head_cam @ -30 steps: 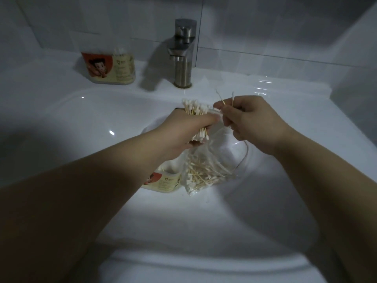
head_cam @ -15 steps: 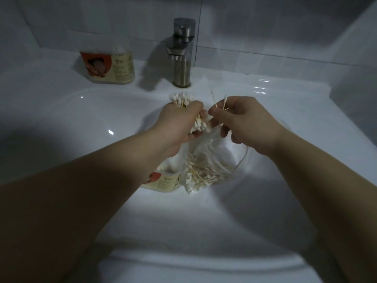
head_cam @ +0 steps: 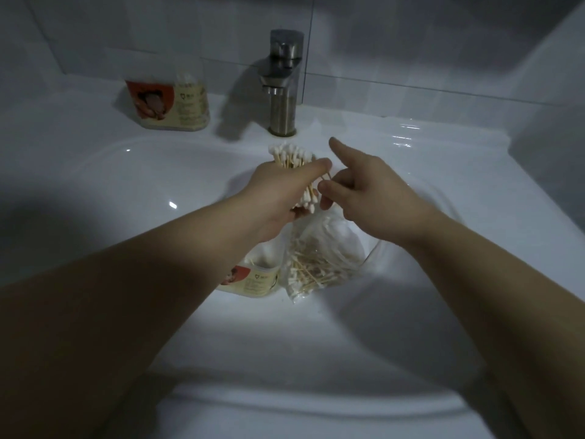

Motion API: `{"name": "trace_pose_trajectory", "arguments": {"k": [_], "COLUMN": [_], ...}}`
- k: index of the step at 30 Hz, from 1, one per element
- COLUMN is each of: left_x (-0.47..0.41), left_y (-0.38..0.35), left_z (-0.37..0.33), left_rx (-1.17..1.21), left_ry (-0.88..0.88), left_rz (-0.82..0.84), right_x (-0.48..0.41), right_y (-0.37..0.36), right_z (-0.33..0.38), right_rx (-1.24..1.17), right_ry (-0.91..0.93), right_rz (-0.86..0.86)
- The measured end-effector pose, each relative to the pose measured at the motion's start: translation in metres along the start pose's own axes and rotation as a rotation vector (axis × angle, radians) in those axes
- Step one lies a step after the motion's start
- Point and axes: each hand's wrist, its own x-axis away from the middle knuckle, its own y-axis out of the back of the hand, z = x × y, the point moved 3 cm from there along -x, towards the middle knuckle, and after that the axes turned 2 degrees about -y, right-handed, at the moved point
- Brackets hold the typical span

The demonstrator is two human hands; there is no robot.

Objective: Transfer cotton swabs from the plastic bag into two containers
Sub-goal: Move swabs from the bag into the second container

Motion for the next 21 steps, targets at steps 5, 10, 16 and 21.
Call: {"name": "trace_pose_trajectory", "arguments": {"k": [5,10,16,21], "left_x": [0.0002,0.0033,0.0028,0.0017], "left_y": [-0.0009,-0.0018,-0.0012,0.0018], "left_z": [0.0005,0.0036,0.0019,0.0014], "left_rx": [0.011,0.088,0.055,0.028], "left_ry": [0.055,0.111,0.062,0.097], "left_rz": [0.041,0.049,0.004,-0.035], "right_x": [0.0018,0.0,-0.0012,0.0007], "right_y": [0.0005,-0.0028,-0.0025,0.0045], "right_z": [0.0032,0.0024,0.0008,-0.0003], "right_rx": [-0.004,0.009,0.011,0.067], "right_ry": [0.042,0.017,0.016,0.037], "right_rz": [-0.002,-0.017,0.018,0.083]}}
